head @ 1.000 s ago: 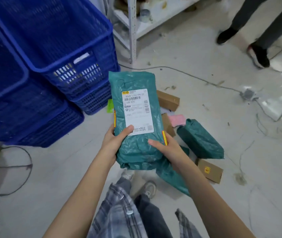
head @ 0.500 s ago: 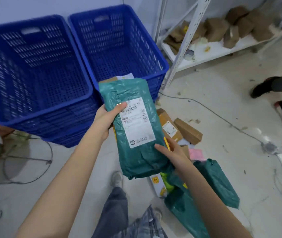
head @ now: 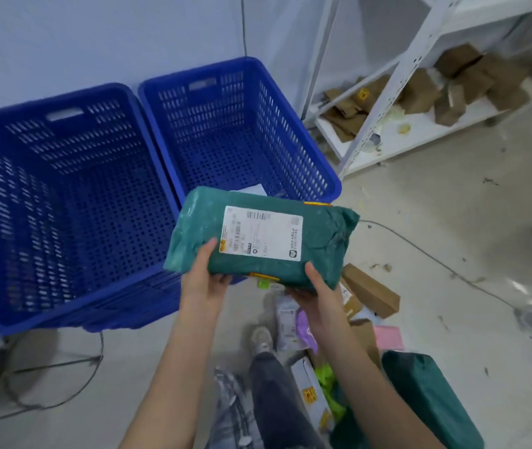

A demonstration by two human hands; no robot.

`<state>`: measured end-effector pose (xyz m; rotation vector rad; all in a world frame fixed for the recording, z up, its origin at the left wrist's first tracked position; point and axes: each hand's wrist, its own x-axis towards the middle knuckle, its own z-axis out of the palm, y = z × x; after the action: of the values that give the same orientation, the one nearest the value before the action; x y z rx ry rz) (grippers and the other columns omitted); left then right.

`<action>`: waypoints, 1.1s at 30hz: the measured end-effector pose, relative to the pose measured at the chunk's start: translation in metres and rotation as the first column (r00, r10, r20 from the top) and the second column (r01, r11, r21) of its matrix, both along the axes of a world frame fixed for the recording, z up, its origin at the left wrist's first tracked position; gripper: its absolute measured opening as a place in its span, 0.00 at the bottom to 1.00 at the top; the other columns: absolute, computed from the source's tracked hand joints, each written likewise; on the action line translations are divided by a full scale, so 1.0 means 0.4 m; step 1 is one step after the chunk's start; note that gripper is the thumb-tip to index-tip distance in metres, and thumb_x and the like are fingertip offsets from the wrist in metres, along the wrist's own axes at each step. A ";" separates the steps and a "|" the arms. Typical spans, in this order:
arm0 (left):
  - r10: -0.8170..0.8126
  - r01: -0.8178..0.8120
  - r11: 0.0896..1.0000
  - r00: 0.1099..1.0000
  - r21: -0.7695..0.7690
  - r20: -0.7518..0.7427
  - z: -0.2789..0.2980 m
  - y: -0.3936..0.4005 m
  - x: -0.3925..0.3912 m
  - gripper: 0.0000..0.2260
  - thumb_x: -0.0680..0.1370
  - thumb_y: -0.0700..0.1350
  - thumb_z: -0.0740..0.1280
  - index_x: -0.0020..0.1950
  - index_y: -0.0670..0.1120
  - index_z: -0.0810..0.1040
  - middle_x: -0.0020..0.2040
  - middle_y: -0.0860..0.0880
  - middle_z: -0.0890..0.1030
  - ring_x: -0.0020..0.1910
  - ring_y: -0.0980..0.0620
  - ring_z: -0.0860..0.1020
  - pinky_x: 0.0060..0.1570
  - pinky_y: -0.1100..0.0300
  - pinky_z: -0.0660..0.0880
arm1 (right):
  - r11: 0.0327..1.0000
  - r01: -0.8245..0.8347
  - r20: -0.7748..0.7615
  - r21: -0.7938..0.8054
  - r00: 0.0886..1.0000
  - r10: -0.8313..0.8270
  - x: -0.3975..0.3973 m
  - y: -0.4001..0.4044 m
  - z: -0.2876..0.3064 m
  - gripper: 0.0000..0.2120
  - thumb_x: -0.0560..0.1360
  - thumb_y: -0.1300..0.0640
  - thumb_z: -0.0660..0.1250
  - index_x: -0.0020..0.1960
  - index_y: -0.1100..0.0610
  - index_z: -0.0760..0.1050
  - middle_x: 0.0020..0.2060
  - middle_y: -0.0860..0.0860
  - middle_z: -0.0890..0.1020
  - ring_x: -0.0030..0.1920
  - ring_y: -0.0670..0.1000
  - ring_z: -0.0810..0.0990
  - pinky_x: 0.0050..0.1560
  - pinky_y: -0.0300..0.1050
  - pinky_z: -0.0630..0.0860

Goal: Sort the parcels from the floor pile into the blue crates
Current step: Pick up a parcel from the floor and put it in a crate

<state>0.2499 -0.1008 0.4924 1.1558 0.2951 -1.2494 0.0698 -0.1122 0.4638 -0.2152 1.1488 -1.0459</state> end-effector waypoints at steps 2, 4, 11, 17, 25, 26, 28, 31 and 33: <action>0.087 -0.090 0.995 0.994 0.050 0.065 -0.017 -0.044 0.090 0.04 0.75 0.41 0.68 0.49 0.46 0.77 0.44 0.48 0.83 0.41 0.51 0.80 0.34 0.58 0.78 | 0.998 -0.058 -0.074 -0.015 0.996 0.057 -0.030 -0.093 0.006 0.25 0.72 0.62 0.68 0.69 0.55 0.68 0.59 0.53 0.80 0.53 0.54 0.82 0.39 0.46 0.81; 0.015 -0.039 0.994 0.976 0.105 0.217 -0.021 -0.086 0.162 0.10 0.75 0.42 0.69 0.55 0.44 0.76 0.45 0.50 0.82 0.42 0.55 0.80 0.38 0.61 0.76 | 0.989 -0.144 -0.117 -0.016 0.983 0.141 -0.063 -0.193 0.018 0.23 0.73 0.63 0.68 0.67 0.56 0.69 0.59 0.55 0.80 0.51 0.53 0.82 0.37 0.44 0.81; -0.781 0.730 0.606 0.470 0.317 0.411 0.040 -0.349 0.178 0.22 0.62 0.53 0.78 0.55 0.54 0.78 0.45 0.56 0.85 0.40 0.59 0.84 0.32 0.68 0.77 | 0.787 -0.592 -0.359 -0.172 0.782 0.510 -0.008 -0.580 0.105 0.24 0.68 0.59 0.70 0.63 0.55 0.73 0.46 0.46 0.86 0.43 0.46 0.85 0.38 0.42 0.81; -0.601 0.558 0.793 0.650 0.246 0.465 -0.001 -0.563 0.205 0.20 0.71 0.50 0.74 0.59 0.50 0.72 0.51 0.53 0.80 0.38 0.59 0.81 0.30 0.65 0.77 | 0.827 -0.536 -0.314 -0.169 0.825 0.470 0.191 -0.843 0.066 0.24 0.78 0.56 0.63 0.73 0.54 0.61 0.53 0.51 0.79 0.41 0.49 0.81 0.44 0.42 0.78; -0.654 0.579 0.755 0.700 0.308 0.287 -0.233 -0.785 0.252 0.22 0.76 0.44 0.69 0.68 0.41 0.69 0.66 0.43 0.75 0.54 0.48 0.78 0.52 0.55 0.76 | 0.642 -0.759 -0.671 0.113 0.418 0.613 0.325 -0.939 -0.128 0.24 0.79 0.57 0.62 0.73 0.59 0.62 0.68 0.56 0.72 0.65 0.56 0.73 0.65 0.52 0.72; -0.704 0.603 0.705 0.659 0.372 0.265 -0.282 -0.790 0.250 0.22 0.76 0.42 0.69 0.68 0.39 0.69 0.67 0.42 0.73 0.59 0.45 0.76 0.57 0.52 0.75 | 0.617 -0.769 -0.680 0.168 0.363 0.637 0.323 -0.944 -0.167 0.24 0.79 0.58 0.62 0.73 0.59 0.62 0.69 0.56 0.71 0.66 0.57 0.72 0.66 0.54 0.70; -0.804 0.631 0.582 0.541 0.513 0.246 -0.381 -0.787 0.236 0.22 0.76 0.40 0.68 0.68 0.37 0.69 0.68 0.40 0.72 0.64 0.41 0.73 0.64 0.49 0.71 | 0.590 -0.770 -0.679 0.244 0.299 0.671 0.320 -0.940 -0.255 0.24 0.79 0.61 0.62 0.72 0.60 0.62 0.68 0.57 0.71 0.67 0.58 0.71 0.66 0.53 0.70; -0.885 0.630 0.457 0.388 0.628 0.255 -0.507 -0.757 0.199 0.19 0.77 0.41 0.66 0.67 0.38 0.72 0.66 0.40 0.75 0.63 0.42 0.75 0.59 0.52 0.72 | 0.568 -0.752 -0.685 0.336 0.219 0.695 0.310 -0.916 -0.386 0.22 0.78 0.63 0.63 0.70 0.61 0.65 0.66 0.59 0.74 0.65 0.59 0.73 0.64 0.52 0.72; -0.916 0.640 0.393 0.332 0.660 0.224 -0.582 -0.735 0.171 0.18 0.78 0.43 0.66 0.66 0.39 0.71 0.65 0.41 0.76 0.61 0.42 0.75 0.55 0.53 0.73 | 0.533 -0.738 -0.665 0.413 0.155 0.730 0.292 -0.905 -0.469 0.22 0.78 0.61 0.63 0.71 0.59 0.65 0.66 0.58 0.74 0.64 0.58 0.74 0.65 0.53 0.71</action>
<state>0.3185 -0.3948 0.2594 2.2281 -0.6101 -1.6455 0.1867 -0.4743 0.2763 -1.2634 1.5502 0.0567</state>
